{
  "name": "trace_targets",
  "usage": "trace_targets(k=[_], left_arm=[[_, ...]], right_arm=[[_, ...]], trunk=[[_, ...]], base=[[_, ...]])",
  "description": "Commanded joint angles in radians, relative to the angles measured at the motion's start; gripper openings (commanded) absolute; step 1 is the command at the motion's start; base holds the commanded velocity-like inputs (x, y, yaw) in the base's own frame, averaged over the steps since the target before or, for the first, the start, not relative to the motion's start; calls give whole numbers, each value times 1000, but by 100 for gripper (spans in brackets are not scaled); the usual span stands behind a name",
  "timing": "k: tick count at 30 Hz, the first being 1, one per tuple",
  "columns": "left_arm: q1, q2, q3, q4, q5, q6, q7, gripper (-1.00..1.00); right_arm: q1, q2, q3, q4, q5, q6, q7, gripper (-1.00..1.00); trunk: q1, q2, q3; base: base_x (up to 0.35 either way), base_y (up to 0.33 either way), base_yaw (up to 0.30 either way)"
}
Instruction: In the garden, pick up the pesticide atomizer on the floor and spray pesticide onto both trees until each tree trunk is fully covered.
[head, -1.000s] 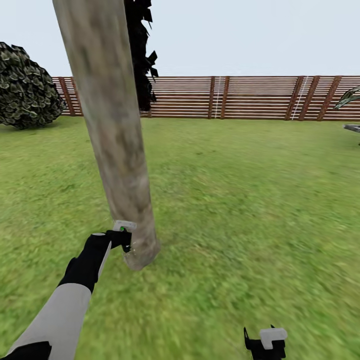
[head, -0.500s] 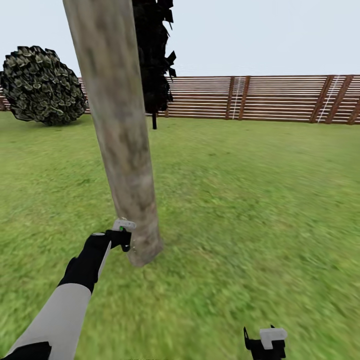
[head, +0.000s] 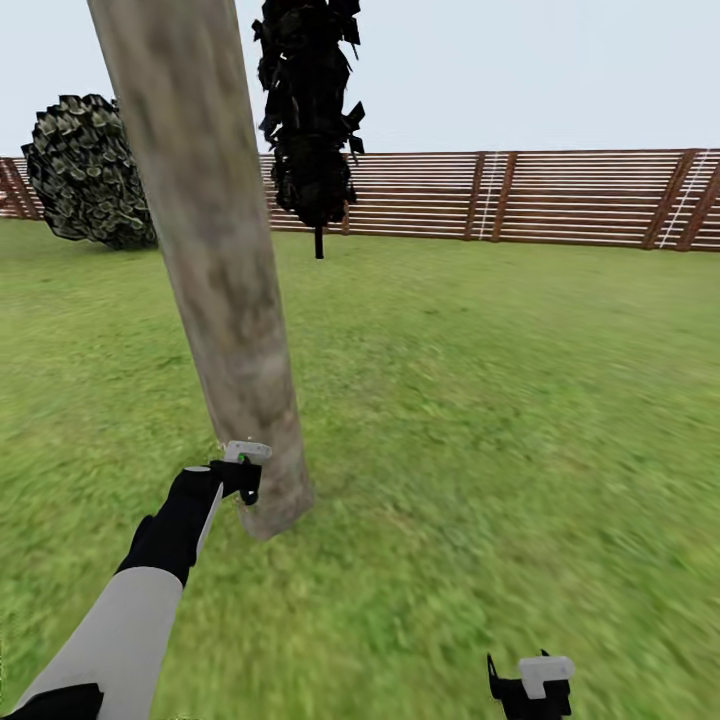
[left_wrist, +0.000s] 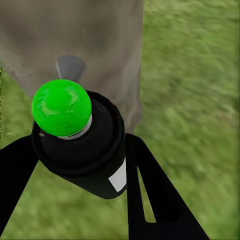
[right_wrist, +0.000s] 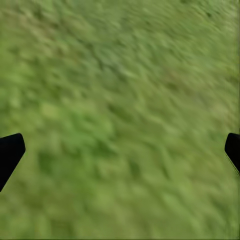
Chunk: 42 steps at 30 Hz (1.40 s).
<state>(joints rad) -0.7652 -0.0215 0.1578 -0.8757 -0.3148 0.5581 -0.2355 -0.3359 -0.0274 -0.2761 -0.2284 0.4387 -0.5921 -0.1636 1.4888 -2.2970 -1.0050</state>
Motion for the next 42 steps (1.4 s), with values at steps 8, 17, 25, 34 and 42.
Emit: trace_targets(k=[8,17,25,34,42], left_arm=[[1,0,0,3,0,0,1,-100],[1,1,1,3,0,0,1,-100],[57,13,21,20,3,-10,58,-100],[60,3,29,76,4,-14,60,-100],[97,45,25,113,10,-20,59,-100]], right_arm=[[0,0,0,1,0,0,0,100],[0,0,0,0,0,0,1,100],[0,0,0,1,1,0,0,100],[1,0,0,1,2,0,1,100],[0,0,0,1,2,0,1,100]], trunk=[[0,0,0],[0,0,0],[0,0,0],[0,0,0],[0,0,0]], base=[[95,-274,270],[94,-274,278],[113,-274,278],[127,-272,139],[47,-55,1]])
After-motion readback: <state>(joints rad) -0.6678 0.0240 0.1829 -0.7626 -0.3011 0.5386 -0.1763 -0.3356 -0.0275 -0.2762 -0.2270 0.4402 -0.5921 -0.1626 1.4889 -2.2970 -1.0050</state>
